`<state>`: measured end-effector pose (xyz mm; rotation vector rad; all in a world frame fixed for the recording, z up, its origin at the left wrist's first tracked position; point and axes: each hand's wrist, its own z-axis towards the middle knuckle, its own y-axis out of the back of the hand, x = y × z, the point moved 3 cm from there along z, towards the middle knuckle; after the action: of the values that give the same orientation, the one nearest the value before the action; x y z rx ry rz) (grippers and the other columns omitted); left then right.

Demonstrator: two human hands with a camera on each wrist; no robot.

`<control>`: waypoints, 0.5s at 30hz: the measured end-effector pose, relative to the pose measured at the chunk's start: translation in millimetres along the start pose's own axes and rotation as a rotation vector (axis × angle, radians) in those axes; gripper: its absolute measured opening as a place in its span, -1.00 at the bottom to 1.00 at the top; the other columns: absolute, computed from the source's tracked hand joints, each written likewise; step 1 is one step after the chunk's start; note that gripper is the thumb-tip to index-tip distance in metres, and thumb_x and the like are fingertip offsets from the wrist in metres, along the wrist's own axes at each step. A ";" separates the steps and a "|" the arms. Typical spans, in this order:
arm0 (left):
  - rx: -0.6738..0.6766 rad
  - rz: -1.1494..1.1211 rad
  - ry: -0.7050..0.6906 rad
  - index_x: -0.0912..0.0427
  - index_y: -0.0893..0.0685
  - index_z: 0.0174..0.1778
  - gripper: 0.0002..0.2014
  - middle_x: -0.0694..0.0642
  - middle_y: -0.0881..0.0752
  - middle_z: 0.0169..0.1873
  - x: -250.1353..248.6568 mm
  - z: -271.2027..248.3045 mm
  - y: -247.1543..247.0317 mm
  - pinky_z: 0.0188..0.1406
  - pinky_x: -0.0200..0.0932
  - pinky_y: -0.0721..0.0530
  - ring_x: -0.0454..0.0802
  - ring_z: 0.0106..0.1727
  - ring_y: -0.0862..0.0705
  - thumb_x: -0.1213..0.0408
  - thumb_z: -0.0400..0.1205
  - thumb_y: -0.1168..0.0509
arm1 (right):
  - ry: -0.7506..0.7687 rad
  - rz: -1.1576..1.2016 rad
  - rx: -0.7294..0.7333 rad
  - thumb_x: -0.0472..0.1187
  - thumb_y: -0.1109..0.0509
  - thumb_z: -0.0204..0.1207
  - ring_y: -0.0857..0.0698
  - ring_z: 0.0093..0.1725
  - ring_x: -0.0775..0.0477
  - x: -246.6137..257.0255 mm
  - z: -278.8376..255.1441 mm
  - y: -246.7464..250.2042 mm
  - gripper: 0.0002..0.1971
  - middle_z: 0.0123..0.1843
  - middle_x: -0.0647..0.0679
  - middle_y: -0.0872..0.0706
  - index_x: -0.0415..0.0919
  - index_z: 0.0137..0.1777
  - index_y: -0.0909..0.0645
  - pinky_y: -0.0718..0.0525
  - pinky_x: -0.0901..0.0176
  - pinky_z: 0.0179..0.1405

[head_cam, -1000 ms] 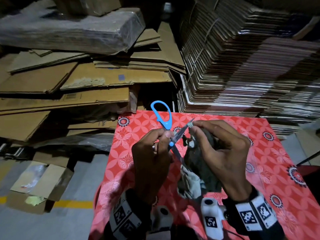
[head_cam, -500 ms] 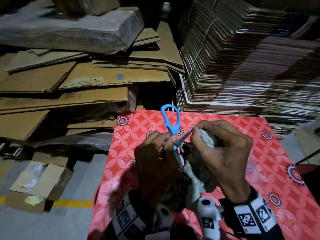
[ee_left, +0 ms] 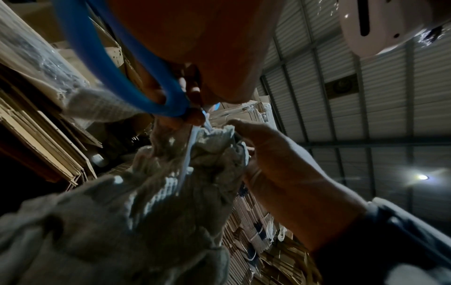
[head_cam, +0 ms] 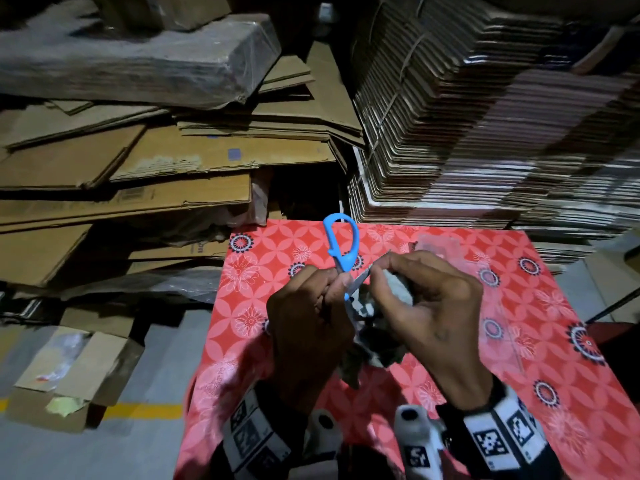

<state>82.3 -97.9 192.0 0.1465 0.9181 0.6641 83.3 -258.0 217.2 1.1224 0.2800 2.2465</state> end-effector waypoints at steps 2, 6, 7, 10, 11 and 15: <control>0.021 0.004 0.018 0.22 -0.59 -0.45 -0.67 -0.05 -0.44 -0.49 0.2 -0.3 -2.2 -0.39 -0.22 -0.18 -0.05 -0.44 -0.39 0.39 0.67 -0.37 | -0.034 -0.011 -0.048 -0.28 -0.57 0.52 -0.77 -0.26 -0.05 -7.7 7.6 5.6 -0.93 -0.25 -0.01 -0.78 -0.15 -0.13 -0.89 -0.70 -0.04 -0.26; -0.006 -0.034 0.040 0.24 -0.67 -0.39 -0.74 -0.12 -0.46 -0.42 3.6 -2.5 0.1 -0.33 -0.28 -0.25 -0.03 -0.41 -0.47 0.40 0.65 -0.39 | -0.008 -0.032 0.043 -0.27 -0.56 0.49 -0.77 -0.23 0.01 7.8 -6.1 -7.5 -0.93 -0.21 0.03 -0.79 -0.14 -0.13 -0.89 -0.71 0.09 -0.22; -0.003 -0.028 0.039 0.23 -0.67 -0.39 -0.75 -0.11 -0.47 -0.43 3.5 -2.6 0.2 -0.32 -0.30 -0.24 -0.04 -0.40 -0.47 0.40 0.64 -0.39 | 0.001 -0.023 0.060 -0.28 -0.57 0.49 -0.78 -0.22 0.05 8.0 -7.6 -9.0 -0.93 -0.20 0.05 -0.80 -0.14 -0.12 -0.89 -0.71 0.12 -0.21; 0.038 0.017 0.040 0.16 -0.58 -0.45 -0.68 -0.05 -0.45 -0.48 0.1 -1.2 -2.2 -0.42 -0.15 -0.27 -0.01 -0.43 -0.45 0.40 0.65 -0.37 | -0.045 0.010 -0.009 -0.29 -0.58 0.50 -0.77 -0.24 0.03 -8.3 3.8 0.4 -0.92 -0.22 0.04 -0.79 -0.11 -0.12 -0.89 -0.71 0.06 -0.24; 0.037 0.020 0.036 0.12 -0.53 -0.46 -0.66 -0.07 -0.41 -0.48 -0.7 -0.6 -2.3 -0.44 -0.13 -0.26 -0.02 -0.45 -0.42 0.41 0.64 -0.37 | -0.061 0.007 -0.019 -0.28 -0.57 0.51 -0.77 -0.25 0.01 -9.8 5.2 1.7 -0.92 -0.23 0.03 -0.79 -0.11 -0.12 -0.89 -0.70 0.03 -0.26; 0.020 -0.006 0.007 0.15 -0.62 -0.45 -0.69 -0.06 -0.45 -0.50 -1.0 -1.4 -0.4 -0.38 -0.24 -0.20 -0.03 -0.42 -0.44 0.32 0.66 -0.30 | -0.013 -0.023 0.072 -0.29 -0.57 0.50 -0.76 -0.22 0.11 4.6 -7.8 -8.9 -0.92 -0.20 0.09 -0.79 -0.12 -0.12 -0.89 -0.69 0.20 -0.21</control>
<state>80.9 -99.1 191.7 0.1590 0.9317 0.6505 78.9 -247.6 211.5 1.1651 0.3691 2.2232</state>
